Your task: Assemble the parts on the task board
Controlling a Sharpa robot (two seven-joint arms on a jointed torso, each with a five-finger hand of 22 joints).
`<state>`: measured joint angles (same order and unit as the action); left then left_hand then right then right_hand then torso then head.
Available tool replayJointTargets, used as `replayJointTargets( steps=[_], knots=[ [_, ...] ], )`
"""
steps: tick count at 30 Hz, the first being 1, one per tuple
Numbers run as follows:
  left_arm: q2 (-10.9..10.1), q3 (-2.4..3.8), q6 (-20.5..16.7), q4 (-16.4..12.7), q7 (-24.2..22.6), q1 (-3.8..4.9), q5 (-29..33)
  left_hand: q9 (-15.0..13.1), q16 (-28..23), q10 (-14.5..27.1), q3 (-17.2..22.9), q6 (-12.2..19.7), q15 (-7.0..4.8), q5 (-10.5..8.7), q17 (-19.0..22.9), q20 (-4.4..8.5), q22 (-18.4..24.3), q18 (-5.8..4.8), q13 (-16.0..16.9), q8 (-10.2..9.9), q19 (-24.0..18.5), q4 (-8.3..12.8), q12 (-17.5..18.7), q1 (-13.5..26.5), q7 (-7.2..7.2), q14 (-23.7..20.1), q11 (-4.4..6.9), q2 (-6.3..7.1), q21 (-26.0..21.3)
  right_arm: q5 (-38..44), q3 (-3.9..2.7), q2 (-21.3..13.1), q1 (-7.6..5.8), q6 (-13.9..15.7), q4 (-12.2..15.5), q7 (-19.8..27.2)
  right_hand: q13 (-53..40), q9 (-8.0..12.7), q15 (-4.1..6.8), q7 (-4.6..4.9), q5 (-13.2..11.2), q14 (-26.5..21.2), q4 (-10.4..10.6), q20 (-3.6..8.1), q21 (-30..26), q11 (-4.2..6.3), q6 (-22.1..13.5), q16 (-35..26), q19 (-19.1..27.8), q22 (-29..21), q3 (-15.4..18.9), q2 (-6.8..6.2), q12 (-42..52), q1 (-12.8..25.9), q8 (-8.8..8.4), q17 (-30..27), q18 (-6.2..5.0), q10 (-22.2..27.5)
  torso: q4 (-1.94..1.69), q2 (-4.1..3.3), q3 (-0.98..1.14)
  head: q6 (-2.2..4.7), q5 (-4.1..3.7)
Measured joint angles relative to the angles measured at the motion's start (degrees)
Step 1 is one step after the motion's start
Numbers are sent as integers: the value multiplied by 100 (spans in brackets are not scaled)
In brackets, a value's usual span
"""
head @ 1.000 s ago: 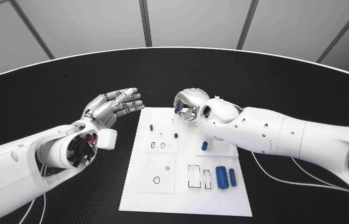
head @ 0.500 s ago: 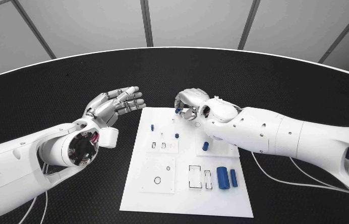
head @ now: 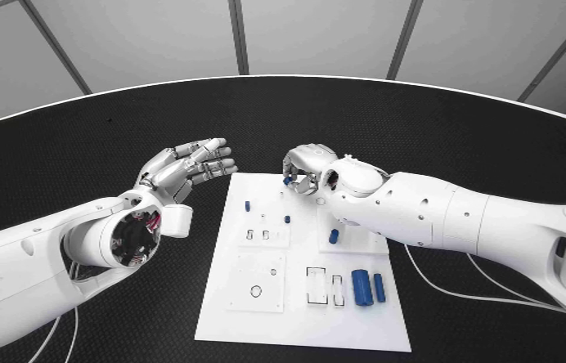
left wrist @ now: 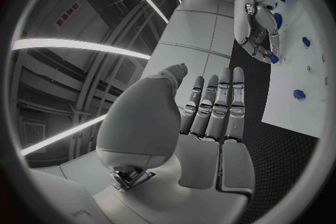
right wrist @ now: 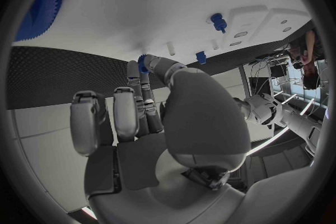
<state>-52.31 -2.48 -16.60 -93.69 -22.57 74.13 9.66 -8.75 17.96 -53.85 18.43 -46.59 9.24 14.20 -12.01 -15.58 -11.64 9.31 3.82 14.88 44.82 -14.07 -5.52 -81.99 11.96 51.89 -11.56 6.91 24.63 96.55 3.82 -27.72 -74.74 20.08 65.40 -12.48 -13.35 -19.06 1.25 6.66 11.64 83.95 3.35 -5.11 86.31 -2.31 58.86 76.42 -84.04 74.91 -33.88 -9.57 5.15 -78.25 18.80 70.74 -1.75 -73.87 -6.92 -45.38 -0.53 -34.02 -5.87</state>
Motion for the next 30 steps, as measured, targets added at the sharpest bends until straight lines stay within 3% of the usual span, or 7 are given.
replayJointTargets(
  steps=[6,10,11,16,21,30],
  knots=[
    [3,0,7,-2,5,7,0,0,0,0,0,0,0,0,0,0,0,0,0,0,0,0,0,0,0,0,0,0,0,-1,0,64,0,40,-98,-31,0,-254,0,1,-16,0,4,0,0,1,-1,0,0,0,4,-60,0,60,0,0,0,0,1,-1,0,-9,3],
    [4,0,7,-2,7,11,0,-1,0,0,0,0,0,0,0,0,0,0,0,0,0,0,0,0,0,0,0,0,0,-1,0,90,0,57,-132,-30,0,-269,0,2,-17,0,4,0,0,-44,-2,0,0,0,4,-76,-29,74,1,0,0,45,3,-2,3,-11,13],
    [4,-1,7,-1,7,12,0,-1,0,0,0,0,0,0,0,0,0,0,0,0,0,0,0,0,0,0,0,0,0,-1,0,94,0,54,-138,-24,6,-279,0,44,-17,0,17,0,0,-92,-47,0,0,0,17,-75,-73,75,-18,-2,0,94,3,-3,3,-11,15],
    [4,-1,3,5,11,16,0,-1,0,0,0,0,0,0,1,0,1,0,0,0,0,0,25,0,0,0,0,0,0,-1,0,105,1,-11,-161,4,68,-211,-57,129,-81,5,97,-2,-3,-191,-423,0,2,0,-20,-191,-138,228,-288,-44,0,349,9,-5,5,-6,19],
    [5,-1,-6,13,15,18,0,-1,0,0,0,0,0,0,1,0,1,0,0,0,0,0,25,0,0,0,0,0,0,-1,0,105,0,-84,-180,18,104,-172,-57,147,-110,5,134,-43,-68,-199,-630,0,1,0,-44,-293,-138,341,-452,-87,0,488,13,-5,9,-4,23],
    [5,-1,-12,29,17,20,0,-1,0,0,0,0,0,0,2,0,1,0,0,0,0,0,25,0,0,0,0,0,0,-1,0,79,0,-88,-158,23,105,-171,-57,141,-110,5,150,-43,-67,-199,-679,0,1,0,-60,-346,-138,344,-487,-89,0,488,12,-5,12,-3,23]
  ],
)
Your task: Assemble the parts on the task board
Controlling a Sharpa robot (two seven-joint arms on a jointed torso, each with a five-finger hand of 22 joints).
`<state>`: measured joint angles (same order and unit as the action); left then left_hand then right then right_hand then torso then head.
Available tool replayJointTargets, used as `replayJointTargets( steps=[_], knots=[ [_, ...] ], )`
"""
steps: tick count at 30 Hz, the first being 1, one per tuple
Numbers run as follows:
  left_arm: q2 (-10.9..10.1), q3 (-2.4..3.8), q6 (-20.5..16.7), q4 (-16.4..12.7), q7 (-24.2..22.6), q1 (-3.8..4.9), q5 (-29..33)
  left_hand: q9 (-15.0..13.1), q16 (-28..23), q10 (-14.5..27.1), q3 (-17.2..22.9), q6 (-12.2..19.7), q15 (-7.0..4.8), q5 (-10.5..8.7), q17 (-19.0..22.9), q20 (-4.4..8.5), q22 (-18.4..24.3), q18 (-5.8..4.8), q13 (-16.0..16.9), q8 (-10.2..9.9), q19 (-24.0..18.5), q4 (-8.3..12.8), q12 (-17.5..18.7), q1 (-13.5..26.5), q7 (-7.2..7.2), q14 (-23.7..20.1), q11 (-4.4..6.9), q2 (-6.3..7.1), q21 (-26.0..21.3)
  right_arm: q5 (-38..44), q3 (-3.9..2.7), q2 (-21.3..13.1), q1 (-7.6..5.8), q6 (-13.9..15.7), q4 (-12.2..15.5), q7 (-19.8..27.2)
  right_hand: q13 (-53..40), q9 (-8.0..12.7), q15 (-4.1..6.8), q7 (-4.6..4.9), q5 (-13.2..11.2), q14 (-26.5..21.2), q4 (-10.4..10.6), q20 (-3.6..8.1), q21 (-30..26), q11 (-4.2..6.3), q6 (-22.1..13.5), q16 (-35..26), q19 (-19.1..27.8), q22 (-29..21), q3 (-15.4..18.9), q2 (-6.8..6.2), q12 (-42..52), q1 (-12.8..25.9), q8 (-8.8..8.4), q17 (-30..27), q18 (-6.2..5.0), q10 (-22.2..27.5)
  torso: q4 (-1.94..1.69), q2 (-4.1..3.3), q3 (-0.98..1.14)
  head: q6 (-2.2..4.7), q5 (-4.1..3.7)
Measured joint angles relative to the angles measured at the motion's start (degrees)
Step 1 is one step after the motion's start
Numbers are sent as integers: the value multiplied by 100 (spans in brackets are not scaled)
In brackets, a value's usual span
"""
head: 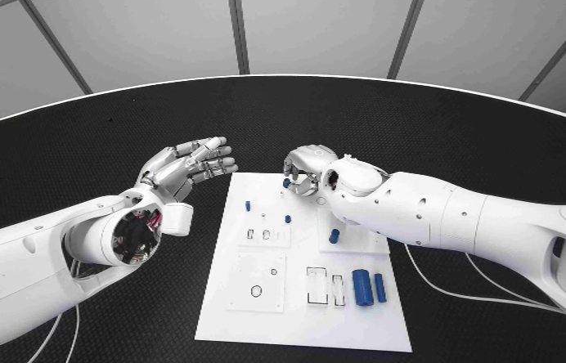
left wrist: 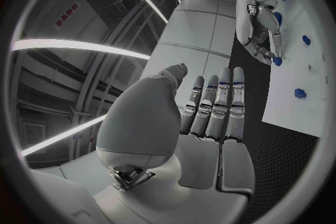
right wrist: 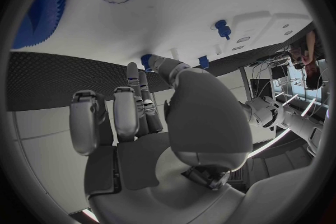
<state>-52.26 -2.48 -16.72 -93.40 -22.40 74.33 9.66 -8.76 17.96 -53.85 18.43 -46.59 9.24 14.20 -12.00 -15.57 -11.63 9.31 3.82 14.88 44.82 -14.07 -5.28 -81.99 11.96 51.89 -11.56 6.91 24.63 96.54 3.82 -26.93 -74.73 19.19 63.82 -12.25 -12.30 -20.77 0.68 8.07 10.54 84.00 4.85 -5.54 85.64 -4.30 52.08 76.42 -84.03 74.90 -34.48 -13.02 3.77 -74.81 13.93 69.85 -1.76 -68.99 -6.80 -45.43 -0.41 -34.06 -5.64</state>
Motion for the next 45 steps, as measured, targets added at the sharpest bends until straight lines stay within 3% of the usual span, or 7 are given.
replayJointTargets(
  steps=[7,12,21,24,30,37,45],
  knots=[
    [-8,0,10,31,2,0,0,-1,0,0,0,0,0,0,-7,0,-6,0,0,0,0,0,0,0,0,0,0,0,0,-11,-2,-240,0,291,341,-46,6,5,0,0,-23,0,15,0,-56,1,0,-33,0,0,15,-39,0,40,-23,-68,0,41,2,-1,5,4,-6],
    [1,0,26,88,4,0,0,-1,0,0,0,0,0,0,-7,0,-5,0,0,0,0,0,0,0,0,0,0,0,0,-446,-61,-739,-8,552,985,-100,-5,-28,0,1,122,0,30,0,-90,-1,66,-91,0,0,-32,-83,29,-5,-23,-154,0,-43,27,10,13,33,-31],
    [72,-1,74,239,14,-1,0,-1,0,0,0,0,0,0,-6,0,-5,0,0,0,0,0,0,0,0,0,0,0,0,-1730,-125,-1942,-139,213,1952,-204,-245,-45,-37,94,165,4,162,0,-9,20,61,38,0,0,491,-334,351,201,-67,-1,0,-600,109,54,53,94,-13],
    [95,-2,82,280,16,-1,0,-1,0,0,0,0,0,0,-6,0,-4,0,0,0,0,0,0,0,0,0,0,0,0,-1888,-127,-2225,-151,97,1964,-215,-564,-78,-30,32,345,0,232,0,28,71,-41,76,0,3,1062,-344,657,211,-67,9,0,-728,130,71,72,102,-10],
    [125,-2,103,338,21,-2,0,4,0,0,0,0,0,0,-6,0,-4,-1,0,0,0,0,0,0,0,0,0,0,0,-1989,-123,-2491,-161,-38,1874,-244,-2687,-244,47,-6,554,2,930,24,172,121,-260,367,0,4,2197,-111,2637,-510,143,358,0,-199,141,82,101,101,-13],
    [143,-2,119,364,28,-2,0,4,0,0,17,0,0,0,-9,0,-6,0,0,0,0,17,0,0,0,0,0,0,0,-2014,-118,-2411,-163,-143,1764,-322,-5205,-293,35,53,600,-8,1176,23,313,70,-446,842,0,4,2587,29,5502,-779,274,510,90,-487,143,77,105,99,-11],
    [128,-2,126,352,32,-3,0,3,0,0,17,0,0,0,-12,0,-9,0,0,0,0,17,0,0,0,0,0,0,0,-2019,-109,-2237,-163,-234,1604,-383,-5840,-292,5,82,627,4,1185,3,345,38,-492,966,16,4,2657,72,6270,-823,311,509,91,-686,140,73,81,71,-25]
  ],
)
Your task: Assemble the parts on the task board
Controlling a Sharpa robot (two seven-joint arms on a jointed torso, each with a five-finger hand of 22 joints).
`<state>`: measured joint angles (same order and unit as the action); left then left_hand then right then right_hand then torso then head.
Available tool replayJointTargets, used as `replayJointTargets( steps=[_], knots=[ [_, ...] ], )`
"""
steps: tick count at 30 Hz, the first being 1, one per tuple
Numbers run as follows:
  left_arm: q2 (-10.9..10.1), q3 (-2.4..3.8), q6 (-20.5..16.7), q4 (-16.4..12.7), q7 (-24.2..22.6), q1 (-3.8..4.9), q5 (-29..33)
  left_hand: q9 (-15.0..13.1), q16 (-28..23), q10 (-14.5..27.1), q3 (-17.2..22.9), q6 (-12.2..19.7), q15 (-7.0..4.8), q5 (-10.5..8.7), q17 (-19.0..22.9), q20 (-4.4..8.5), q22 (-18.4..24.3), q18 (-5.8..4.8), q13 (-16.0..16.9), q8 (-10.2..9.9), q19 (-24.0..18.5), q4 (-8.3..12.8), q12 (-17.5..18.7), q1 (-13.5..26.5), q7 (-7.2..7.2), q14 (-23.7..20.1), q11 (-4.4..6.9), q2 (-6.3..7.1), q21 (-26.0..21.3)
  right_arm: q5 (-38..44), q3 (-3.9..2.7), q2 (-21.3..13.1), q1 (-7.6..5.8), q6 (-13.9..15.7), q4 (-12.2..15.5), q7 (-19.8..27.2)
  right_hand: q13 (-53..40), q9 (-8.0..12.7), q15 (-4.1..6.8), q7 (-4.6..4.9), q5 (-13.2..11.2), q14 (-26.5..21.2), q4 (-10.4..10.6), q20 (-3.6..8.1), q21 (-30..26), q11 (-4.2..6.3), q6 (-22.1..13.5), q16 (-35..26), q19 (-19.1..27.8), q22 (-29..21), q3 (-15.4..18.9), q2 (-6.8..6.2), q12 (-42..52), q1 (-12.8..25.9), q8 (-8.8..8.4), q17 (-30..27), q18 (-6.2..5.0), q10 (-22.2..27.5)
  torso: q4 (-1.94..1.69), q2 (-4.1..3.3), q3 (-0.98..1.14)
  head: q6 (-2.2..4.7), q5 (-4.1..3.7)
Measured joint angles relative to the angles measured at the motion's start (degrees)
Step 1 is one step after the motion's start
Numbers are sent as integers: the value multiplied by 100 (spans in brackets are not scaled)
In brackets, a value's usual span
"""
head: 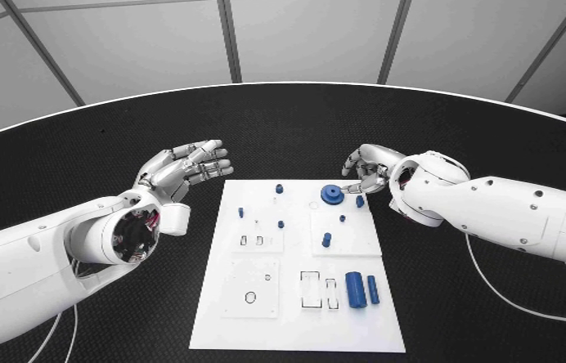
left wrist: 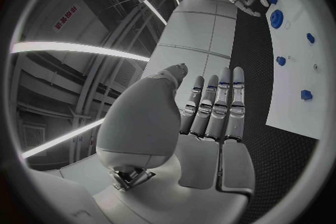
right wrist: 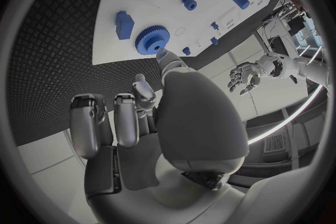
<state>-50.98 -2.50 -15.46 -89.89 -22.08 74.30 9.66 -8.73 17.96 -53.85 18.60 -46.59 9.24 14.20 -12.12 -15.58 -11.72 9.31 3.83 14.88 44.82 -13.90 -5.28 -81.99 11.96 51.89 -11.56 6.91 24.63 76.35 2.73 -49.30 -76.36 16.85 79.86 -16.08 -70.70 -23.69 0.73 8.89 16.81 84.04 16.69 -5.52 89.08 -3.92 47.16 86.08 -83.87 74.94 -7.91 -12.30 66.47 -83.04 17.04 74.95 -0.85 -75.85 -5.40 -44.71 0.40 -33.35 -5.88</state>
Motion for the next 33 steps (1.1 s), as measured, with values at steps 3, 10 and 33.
replayJointTargets(
  steps=[3,10,33],
  knots=[
    [-9,0,1,-6,1,0,0,0,0,0,0,0,0,0,0,0,0,0,0,0,0,0,0,0,0,0,0,0,0,0,8,70,1,-22,-38,7,-338,0,-40,30,0,0,-16,-23,23,-19,-30,67,-16,0,31,0,431,0,23,0,0,-192,-1,0,-2,-9,-1],
    [-23,0,9,-24,1,0,-1,-1,0,0,0,0,0,0,1,0,1,0,0,0,0,0,0,0,0,0,0,0,0,-1,40,217,2,-74,-110,34,-425,1,-41,30,7,1,-10,-23,57,-29,-30,166,-16,-1,85,9,1013,-9,61,-1,0,-452,-1,4,-5,-35,7],
    [-60,1,4,-63,13,1,-1,-1,0,0,0,0,0,0,-6,0,-4,0,0,0,0,0,19,0,0,0,0,0,23,-1,129,391,13,-244,-239,3,-423,2,-61,30,49,-19,-9,-63,56,-49,-30,245,-17,-2,84,62,1341,-15,90,-2,-1,-615,3,13,5,-82,58]
  ],
)
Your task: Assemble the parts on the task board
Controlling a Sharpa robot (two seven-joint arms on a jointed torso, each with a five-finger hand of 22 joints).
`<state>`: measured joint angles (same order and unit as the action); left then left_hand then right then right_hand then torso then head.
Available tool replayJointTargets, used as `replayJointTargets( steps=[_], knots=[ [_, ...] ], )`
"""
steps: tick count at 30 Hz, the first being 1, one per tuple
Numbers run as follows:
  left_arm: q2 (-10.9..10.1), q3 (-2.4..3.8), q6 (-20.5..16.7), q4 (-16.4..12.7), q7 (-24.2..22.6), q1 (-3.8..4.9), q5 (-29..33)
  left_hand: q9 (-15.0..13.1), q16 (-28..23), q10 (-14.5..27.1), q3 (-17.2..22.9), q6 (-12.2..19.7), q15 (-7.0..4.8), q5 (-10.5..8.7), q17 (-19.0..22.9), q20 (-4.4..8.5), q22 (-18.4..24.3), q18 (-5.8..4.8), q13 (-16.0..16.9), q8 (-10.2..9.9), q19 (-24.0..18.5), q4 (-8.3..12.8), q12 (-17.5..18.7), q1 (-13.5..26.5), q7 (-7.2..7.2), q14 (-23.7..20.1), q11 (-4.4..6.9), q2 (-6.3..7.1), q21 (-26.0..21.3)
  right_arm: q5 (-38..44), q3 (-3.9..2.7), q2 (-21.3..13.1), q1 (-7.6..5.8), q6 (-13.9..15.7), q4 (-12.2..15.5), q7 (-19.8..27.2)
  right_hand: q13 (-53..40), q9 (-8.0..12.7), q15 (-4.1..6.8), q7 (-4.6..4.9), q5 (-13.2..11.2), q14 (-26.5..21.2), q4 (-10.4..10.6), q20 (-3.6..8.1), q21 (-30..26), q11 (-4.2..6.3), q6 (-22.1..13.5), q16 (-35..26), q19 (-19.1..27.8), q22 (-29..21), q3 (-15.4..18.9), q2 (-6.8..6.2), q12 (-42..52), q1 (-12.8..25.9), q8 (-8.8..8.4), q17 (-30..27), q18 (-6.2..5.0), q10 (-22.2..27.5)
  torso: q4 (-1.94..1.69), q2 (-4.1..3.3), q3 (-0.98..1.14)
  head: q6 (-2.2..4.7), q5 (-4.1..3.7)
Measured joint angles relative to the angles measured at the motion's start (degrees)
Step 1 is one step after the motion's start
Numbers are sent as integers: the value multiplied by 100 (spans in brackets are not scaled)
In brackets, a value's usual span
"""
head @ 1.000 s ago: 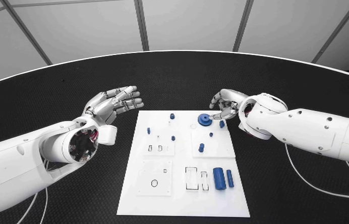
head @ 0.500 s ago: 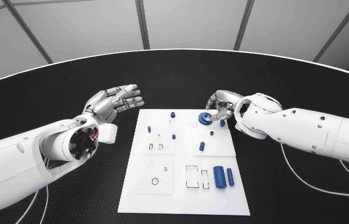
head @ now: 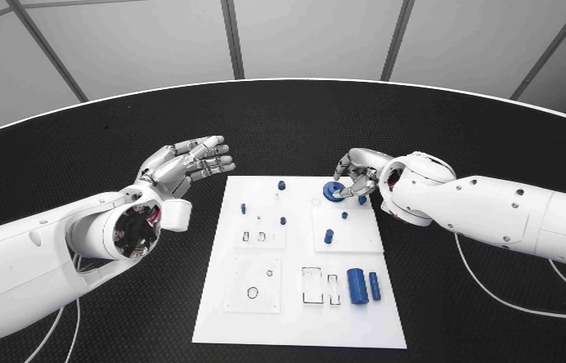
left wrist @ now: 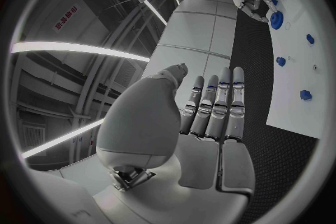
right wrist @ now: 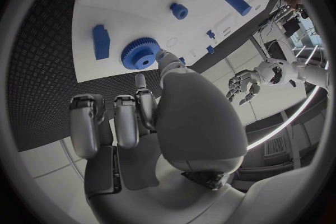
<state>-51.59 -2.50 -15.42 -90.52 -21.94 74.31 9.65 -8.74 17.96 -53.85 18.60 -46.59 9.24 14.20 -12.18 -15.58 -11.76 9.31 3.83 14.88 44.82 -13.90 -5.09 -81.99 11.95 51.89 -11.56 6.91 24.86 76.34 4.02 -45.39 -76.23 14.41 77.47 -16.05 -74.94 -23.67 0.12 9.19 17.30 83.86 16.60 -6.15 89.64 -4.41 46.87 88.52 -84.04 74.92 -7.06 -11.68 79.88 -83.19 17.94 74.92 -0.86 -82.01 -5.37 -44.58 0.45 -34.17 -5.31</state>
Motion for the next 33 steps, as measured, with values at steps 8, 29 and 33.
replayJointTargets(
  steps=[8,29,33],
  knots=[
    [-15,0,0,-13,2,0,0,0,0,0,0,0,0,0,0,0,0,0,0,0,0,0,0,0,0,0,0,0,0,0,18,53,8,-16,-68,-18,1,0,0,0,22,0,0,0,0,0,0,31,0,0,0,20,0,-20,24,-1,0,0,-1,-1,-3,-16,-4],
    [-41,0,1,-28,7,1,0,-1,0,0,16,0,0,0,1,0,2,0,0,0,0,16,0,0,0,0,0,0,0,1,54,137,54,-71,-206,-35,2,36,0,-8,176,0,-31,1,0,21,157,31,0,-1,-319,173,166,-174,48,-2,0,-103,7,-2,8,-65,31],
    [-45,0,2,-28,8,1,0,-1,0,0,16,0,0,0,-3,0,2,-1,0,0,0,16,0,0,0,0,0,0,0,1,56,130,56,-85,-215,-42,2,92,0,-28,121,0,-32,0,0,22,238,31,0,-1,-526,174,200,-213,43,-2,0,-102,7,-2,8,-77,31]
  ],
)
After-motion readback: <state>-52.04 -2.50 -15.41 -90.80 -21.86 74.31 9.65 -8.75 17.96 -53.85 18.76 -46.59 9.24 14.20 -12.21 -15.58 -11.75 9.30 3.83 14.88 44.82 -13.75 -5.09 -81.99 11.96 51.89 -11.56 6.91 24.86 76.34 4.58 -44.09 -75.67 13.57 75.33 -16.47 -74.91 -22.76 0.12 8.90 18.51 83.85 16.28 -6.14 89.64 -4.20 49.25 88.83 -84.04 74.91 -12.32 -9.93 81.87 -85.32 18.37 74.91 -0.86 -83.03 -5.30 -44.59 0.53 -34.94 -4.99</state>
